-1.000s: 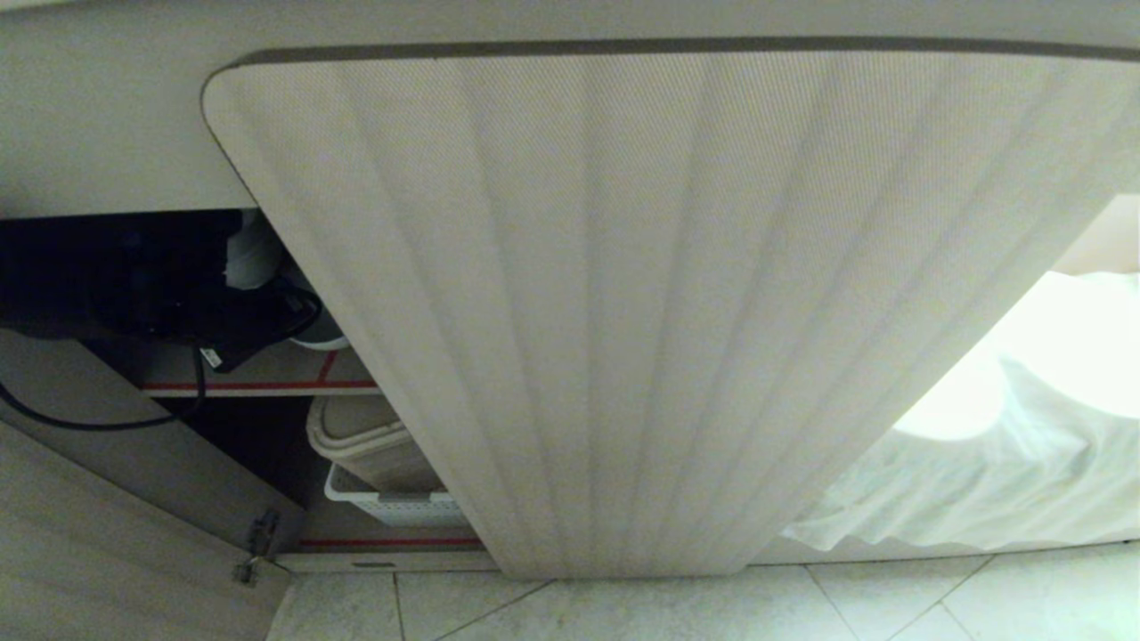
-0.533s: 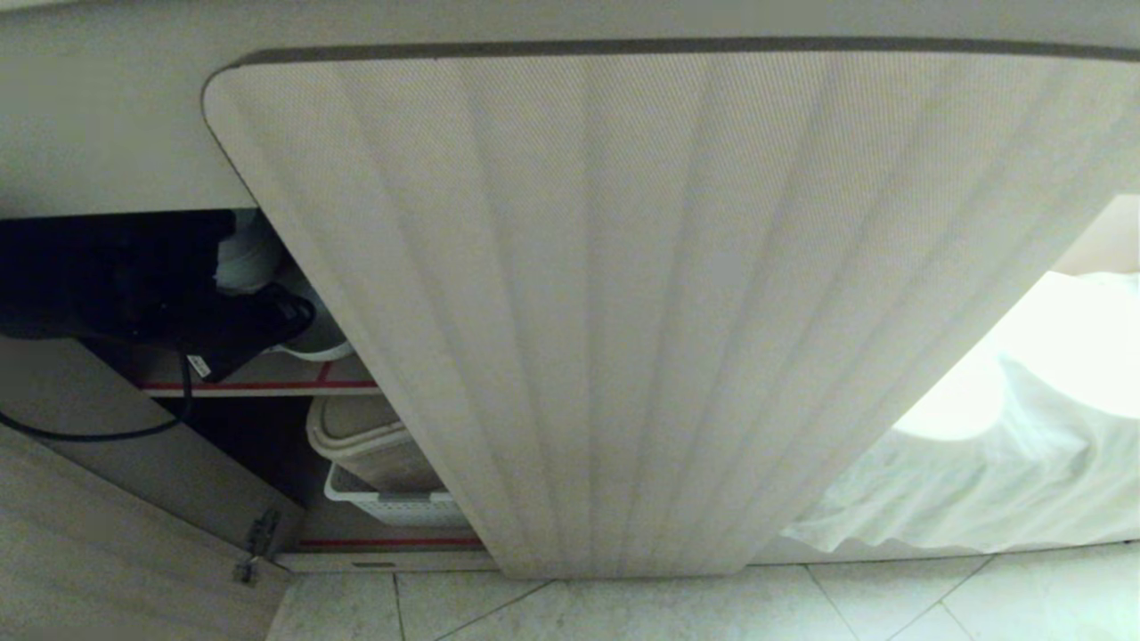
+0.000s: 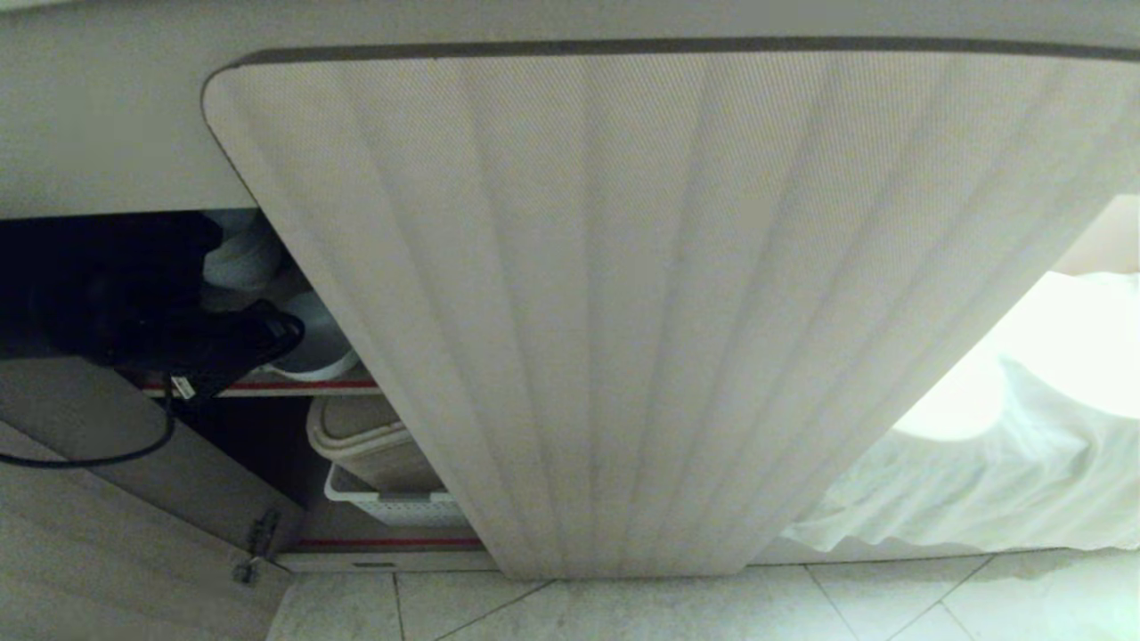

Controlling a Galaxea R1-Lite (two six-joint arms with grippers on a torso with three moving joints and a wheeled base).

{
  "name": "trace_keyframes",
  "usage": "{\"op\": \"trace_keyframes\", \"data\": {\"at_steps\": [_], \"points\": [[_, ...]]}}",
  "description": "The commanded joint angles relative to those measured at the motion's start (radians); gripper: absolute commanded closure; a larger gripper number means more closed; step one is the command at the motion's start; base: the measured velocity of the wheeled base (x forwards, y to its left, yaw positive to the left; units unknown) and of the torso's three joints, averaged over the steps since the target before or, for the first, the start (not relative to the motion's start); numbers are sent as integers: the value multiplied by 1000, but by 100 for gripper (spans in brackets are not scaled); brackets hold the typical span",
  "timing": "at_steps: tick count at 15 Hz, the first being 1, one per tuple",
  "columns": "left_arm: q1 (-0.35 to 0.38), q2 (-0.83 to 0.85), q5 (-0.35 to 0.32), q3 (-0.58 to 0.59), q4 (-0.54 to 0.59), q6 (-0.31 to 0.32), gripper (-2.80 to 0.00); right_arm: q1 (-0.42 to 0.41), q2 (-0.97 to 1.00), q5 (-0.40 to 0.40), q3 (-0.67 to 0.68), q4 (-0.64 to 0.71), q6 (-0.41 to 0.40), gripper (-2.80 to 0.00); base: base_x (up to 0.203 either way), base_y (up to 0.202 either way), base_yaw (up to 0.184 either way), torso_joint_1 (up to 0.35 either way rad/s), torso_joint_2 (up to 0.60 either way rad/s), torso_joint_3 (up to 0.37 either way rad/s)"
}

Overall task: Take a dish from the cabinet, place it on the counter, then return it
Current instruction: Take the bowl from the cabinet

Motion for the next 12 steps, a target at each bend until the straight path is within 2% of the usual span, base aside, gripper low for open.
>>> {"op": "trace_keyframes", "data": {"at_steps": [1, 12], "points": [[0, -35, 0, 37, 1, -4, 0, 1, 0, 0, 0, 0, 0, 0, 0, 0, 0, 0, 0, 0], [-4, -170, -7, 206, -2, -4, 0, 1, 0, 0, 0, 0, 0, 0, 0, 0, 0, 0, 0, 0]]}}
